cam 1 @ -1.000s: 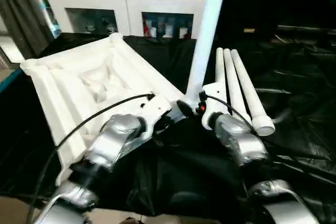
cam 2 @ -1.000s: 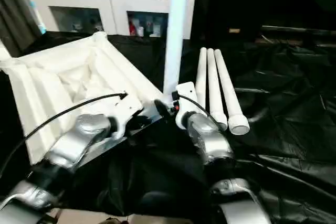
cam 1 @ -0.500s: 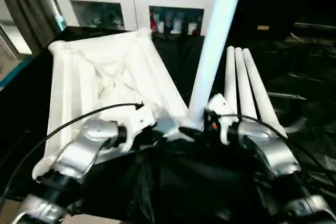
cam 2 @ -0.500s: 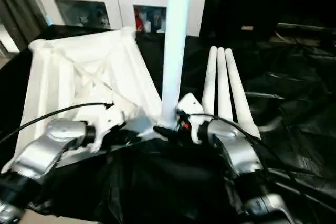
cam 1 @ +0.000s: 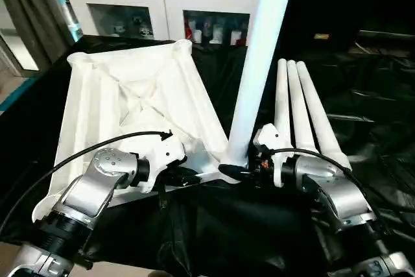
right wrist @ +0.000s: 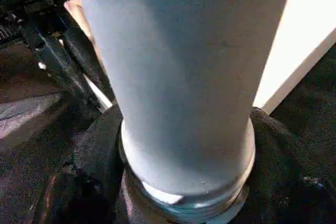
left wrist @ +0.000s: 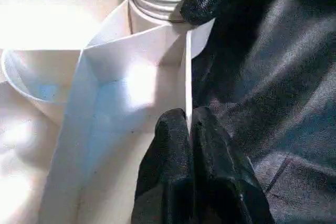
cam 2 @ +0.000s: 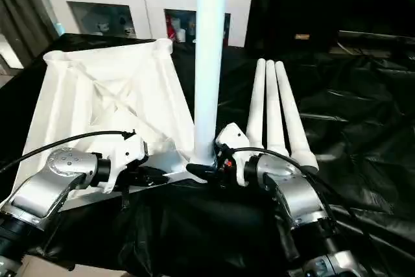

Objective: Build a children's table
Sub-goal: Rotate leg to tighten

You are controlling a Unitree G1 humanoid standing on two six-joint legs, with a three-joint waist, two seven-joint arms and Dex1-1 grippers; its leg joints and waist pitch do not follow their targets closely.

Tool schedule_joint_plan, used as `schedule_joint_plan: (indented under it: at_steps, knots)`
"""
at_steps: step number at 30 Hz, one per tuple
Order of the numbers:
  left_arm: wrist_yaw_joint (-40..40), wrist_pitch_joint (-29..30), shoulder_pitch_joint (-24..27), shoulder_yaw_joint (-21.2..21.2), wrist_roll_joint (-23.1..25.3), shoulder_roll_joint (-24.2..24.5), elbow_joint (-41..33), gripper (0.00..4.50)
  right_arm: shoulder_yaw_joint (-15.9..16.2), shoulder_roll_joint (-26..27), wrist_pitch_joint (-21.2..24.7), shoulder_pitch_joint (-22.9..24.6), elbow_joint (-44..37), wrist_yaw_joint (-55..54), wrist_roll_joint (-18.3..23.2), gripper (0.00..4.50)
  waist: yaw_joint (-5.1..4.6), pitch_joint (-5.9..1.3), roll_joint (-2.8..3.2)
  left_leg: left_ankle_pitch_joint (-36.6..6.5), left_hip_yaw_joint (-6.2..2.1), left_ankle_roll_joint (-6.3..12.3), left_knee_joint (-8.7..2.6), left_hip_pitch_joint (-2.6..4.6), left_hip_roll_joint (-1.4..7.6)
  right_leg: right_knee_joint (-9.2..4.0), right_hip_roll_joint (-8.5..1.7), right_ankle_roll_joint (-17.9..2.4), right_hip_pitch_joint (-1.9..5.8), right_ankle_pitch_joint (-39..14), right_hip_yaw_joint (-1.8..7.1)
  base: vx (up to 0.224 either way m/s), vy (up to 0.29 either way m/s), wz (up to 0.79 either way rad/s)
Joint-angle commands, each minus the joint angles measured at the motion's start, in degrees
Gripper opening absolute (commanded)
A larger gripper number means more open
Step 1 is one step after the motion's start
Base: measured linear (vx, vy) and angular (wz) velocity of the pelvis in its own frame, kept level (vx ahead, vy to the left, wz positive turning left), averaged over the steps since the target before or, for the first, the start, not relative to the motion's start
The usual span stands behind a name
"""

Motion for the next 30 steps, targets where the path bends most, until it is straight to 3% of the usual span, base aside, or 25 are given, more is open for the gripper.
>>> schedule_joint_plan:
  at_steps: [1,4,5,6,8,9,13,15,16,17,18,20,22,24,26,27,28,30]
  knots:
    - [1.2,0.5,0.1,-1.0,-0.2,-1.6,-0.7,0.00,0.4,2.1,0.7,0.5,1.9,-2.7,-0.3,2.83,-0.13,-4.10,-0.08,-13.7,-0.66,0.51,-4.47,1.08,2.51,-3.66,-2.62,-13.1,2.30,-10.5,1.89,0.000,0.000,0.00]
    - [7.1,1.4,-1.3,-0.6,2.2,-4.2,2.0,0.00,-1.6,5.4,0.7,-0.9,5.9,-9.7,-1.5,2.80,-0.28,-3.86,0.01,-16.3,-0.67,-0.52,-4.64,1.27,2.52,-4.03,-2.65,-12.7,2.00,-13.9,1.93,0.000,0.000,0.00]
    - [7.1,1.4,-1.3,-0.6,2.2,-4.2,2.0,0.00,-1.6,5.4,0.7,-0.9,5.9,-9.7,-1.5,2.80,-0.50,-3.62,-0.05,-18.4,-0.72,-1.34,-4.82,1.42,2.43,-4.38,-2.63,-12.1,1.80,-17.3,1.93,0.000,0.000,0.00]
    - [12.1,3.3,-2.8,0.0,3.4,-7.4,4.5,0.00,-2.9,8.7,0.6,-2.4,9.4,-15.8,-2.2,2.80,-0.56,-3.53,0.25,-19.5,-0.78,-1.94,-4.86,1.48,2.46,-4.47,-2.82,-11.8,1.69,-18.9,2.00,0.000,0.000,0.00]
    - [15.4,3.6,-3.9,0.0,4.8,-9.2,6.1,0.00,-3.7,10.7,0.8,-3.4,11.7,-19.5,-2.4,2.79,-0.91,-3.36,-0.02,-22.2,-1.12,-3.34,-4.96,1.77,2.25,-5.11,-2.91,-10.1,1.57,-24.6,1.83,-0.059,0.001,-0.03]
    - [19.4,4.7,-5.4,0.1,6.0,-11.8,8.4,0.00,-4.6,13.1,-0.1,-5.1,15.4,-25.5,-3.7,2.79,-1.17,-3.26,-0.05,-23.9,-1.30,-3.66,-5.10,1.70,2.22,-5.53,-2.98,-8.4,1.43,-27.6,1.74,-0.061,0.003,-0.04]
    - [26.8,6.6,-8.0,1.0,7.3,-16.6,11.5,0.00,-5.9,16.9,-0.9,-8.5,21.7,-33.6,-4.8,2.78,-1.83,-2.78,-0.19,-28.3,-1.69,-3.74,-4.92,2.46,1.91,-6.92,-3.03,-5.3,0.58,-35.9,1.23,-0.051,0.001,-0.01]
    - [27.8,6.8,-8.7,0.8,6.9,-18.6,12.0,0.00,-6.0,18.7,-1.7,-9.8,23.4,-33.5,-4.2,2.78,-2.05,-2.67,-0.11,-30.0,-2.00,-3.75,-4.95,2.65,1.87,-7.38,-3.02,-4.3,0.52,-37.9,0.75,0.000,0.000,0.00]
    - [27.4,5.9,-8.9,0.3,7.4,-19.1,12.1,0.00,-6.9,19.8,-1.5,-10.4,23.7,-31.5,-2.9,2.78,-2.09,-2.76,0.01,-31.0,-2.15,-3.67,-5.11,2.74,1.90,-7.67,-2.98,-3.7,0.71,-37.8,0.43,0.000,0.000,0.00]
    - [26.7,5.2,-8.8,-0.4,7.9,-19.2,12.0,0.00,-7.4,20.6,-1.4,-10.8,23.7,-29.4,-1.8,3.34,-2.18,-2.82,0.02,-30.9,-2.25,-3.38,-5.56,2.40,2.03,-7.59,-2.95,-3.7,1.02,-36.0,0.41,0.000,0.000,0.00]
    - [26.4,5.0,-8.7,-0.5,8.0,-19.1,11.9,0.00,-7.3,20.6,-1.4,-10.9,23.7,-29.2,-1.9,3.47,-2.17,-2.87,0.08,-30.8,-2.30,-3.33,-5.71,2.35,2.09,-7.60,-2.94,-3.8,1.17,-35.0,0.40,0.000,0.000,0.00]
    - [24.0,3.6,-7.4,-1.3,8.0,-17.5,10.6,0.00,-5.7,19.4,-2.7,-10.9,22.8,-26.7,-3.1,3.54,-2.19,-3.03,0.28,-30.5,-2.35,-3.26,-6.23,2.02,2.32,-7.28,-2.92,-5.1,1.55,-30.0,0.45,0.000,0.000,0.00]
    - [21.5,2.8,-6.3,-1.6,7.3,-15.8,9.1,0.00,-5.0,17.8,-3.4,-10.7,21.9,-24.8,-3.4,3.93,-2.32,-3.13,0.21,-30.0,-2.29,-3.22,-6.38,1.79,2.32,-6.92,-2.92,-6.1,1.68,-27.7,0.62,0.000,0.000,0.00]
    - [18.5,1.8,-5.3,-2.1,6.6,-14.0,7.7,0.00,-4.4,16.0,-3.8,-10.2,20.8,-22.5,-3.3,3.93,-2.32,-3.14,0.23,-29.2,-2.06,-2.95,-6.29,1.81,2.34,-6.74,-2.99,-7.3,1.56,-25.7,0.92,0.000,0.000,0.00]
    - [14.7,0.7,-4.1,-2.6,5.9,-11.2,6.2,0.00,-3.7,13.2,-4.5,-9.6,19.1,-18.7,-3.4,3.93,-2.34,-3.33,0.06,-26.1,-1.79,-1.97,-6.15,1.34,2.30,-6.38,-3.06,-8.3,1.89,-22.8,1.16,0.000,0.000,0.00]
    - [14.1,0.7,-3.9,-2.7,5.8,-10.7,5.9,0.00,-3.6,12.6,-4.7,-9.5,18.8,-18.0,-3.5,3.93,-2.15,-3.52,0.05,-25.2,-1.73,-1.79,-6.04,1.43,2.34,-6.21,-3.07,-8.5,1.95,-21.9,1.18,0.000,0.000,0.00]
    - [12.7,0.3,-3.5,-2.8,5.5,-9.8,5.3,0.00,-3.5,11.8,-4.8,-9.2,18.1,-16.7,-3.4,3.93,-1.91,-3.53,0.51,-24.0,-1.35,-1.26,-5.74,1.77,2.37,-6.12,-3.05,-9.4,1.47,-20.3,1.48,0.000,0.000,0.00]
    - [10.1,0.3,-2.8,-2.7,5.0,-7.9,4.3,0.00,-3.6,9.8,-4.8,-8.6,16.4,-13.6,-3.5,3.93,-1.86,-3.46,0.33,-23.0,-1.08,-0.88,-5.62,1.79,2.41,-5.97,-2.83,-10.5,1.50,-19.1,1.59,0.000,0.000,0.00]
